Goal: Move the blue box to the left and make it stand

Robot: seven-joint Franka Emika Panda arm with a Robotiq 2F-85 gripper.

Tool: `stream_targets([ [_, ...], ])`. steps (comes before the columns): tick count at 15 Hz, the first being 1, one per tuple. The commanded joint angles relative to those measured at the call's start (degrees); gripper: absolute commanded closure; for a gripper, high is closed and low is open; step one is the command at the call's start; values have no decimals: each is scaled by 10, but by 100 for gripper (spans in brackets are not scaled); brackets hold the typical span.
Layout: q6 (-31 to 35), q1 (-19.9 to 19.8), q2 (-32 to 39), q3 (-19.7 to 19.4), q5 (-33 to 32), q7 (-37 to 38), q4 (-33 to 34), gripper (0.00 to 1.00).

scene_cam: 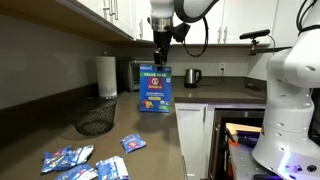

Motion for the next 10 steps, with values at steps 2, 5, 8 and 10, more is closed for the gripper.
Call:
stream_targets([
  [2,-13,22,-51,-29,122,-149,-11,21],
  [5,-41,31,-71,-47,188,-230,-5,22],
  [8,-78,36,-92,-63,231,-289,1,15],
  [10,-101,34,-103,-68,243,-309,2,2],
])
